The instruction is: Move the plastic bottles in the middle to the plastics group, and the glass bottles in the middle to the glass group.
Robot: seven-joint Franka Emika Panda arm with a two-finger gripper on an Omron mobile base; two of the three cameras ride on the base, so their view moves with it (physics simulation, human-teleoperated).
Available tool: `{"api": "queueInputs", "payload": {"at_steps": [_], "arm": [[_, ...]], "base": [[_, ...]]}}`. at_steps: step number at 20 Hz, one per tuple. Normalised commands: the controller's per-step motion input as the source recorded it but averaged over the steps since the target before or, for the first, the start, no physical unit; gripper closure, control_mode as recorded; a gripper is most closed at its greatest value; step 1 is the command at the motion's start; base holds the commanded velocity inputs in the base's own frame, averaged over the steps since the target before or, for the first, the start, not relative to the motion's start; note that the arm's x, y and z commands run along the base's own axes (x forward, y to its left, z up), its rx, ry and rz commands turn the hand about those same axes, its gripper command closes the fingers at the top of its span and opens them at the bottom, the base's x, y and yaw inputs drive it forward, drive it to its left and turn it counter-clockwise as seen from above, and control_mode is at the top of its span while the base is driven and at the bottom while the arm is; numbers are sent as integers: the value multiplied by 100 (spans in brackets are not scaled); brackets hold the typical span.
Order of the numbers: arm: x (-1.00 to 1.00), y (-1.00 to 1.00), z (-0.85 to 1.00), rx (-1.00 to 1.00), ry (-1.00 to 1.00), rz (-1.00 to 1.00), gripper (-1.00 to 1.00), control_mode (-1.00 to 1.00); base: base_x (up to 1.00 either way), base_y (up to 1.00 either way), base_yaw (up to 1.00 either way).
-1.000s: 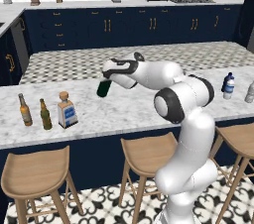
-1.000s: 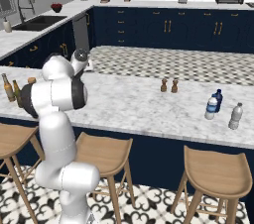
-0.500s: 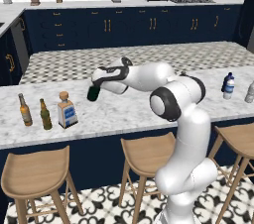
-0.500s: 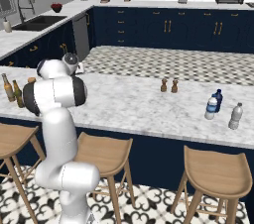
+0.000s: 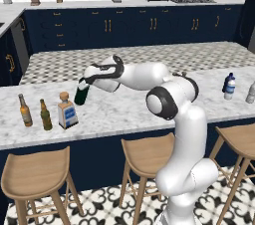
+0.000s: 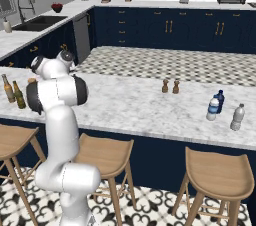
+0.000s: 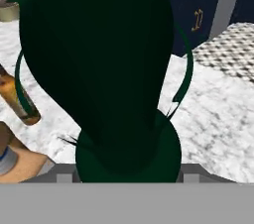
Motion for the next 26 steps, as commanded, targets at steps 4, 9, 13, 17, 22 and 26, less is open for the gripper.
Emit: {"api": "queueInputs", "payload": {"at_steps": [4, 9, 13, 17, 22, 26], "arm": [[0, 5, -2, -4, -3, 21, 100, -100], [0, 2, -15, -2, -8, 8, 100, -100], [0, 13, -39, -12, -9, 4, 100, -100], [0, 0, -54, -4, -15, 5, 100, -100], [2, 14, -57, -3, -8, 8, 100, -100], [3, 14, -25, -14, 1, 6, 100, -100]], "base": [[0, 0, 0], [0, 0, 0], [0, 0, 0], [0, 0, 0], [0, 0, 0], [0, 0, 0]]}}
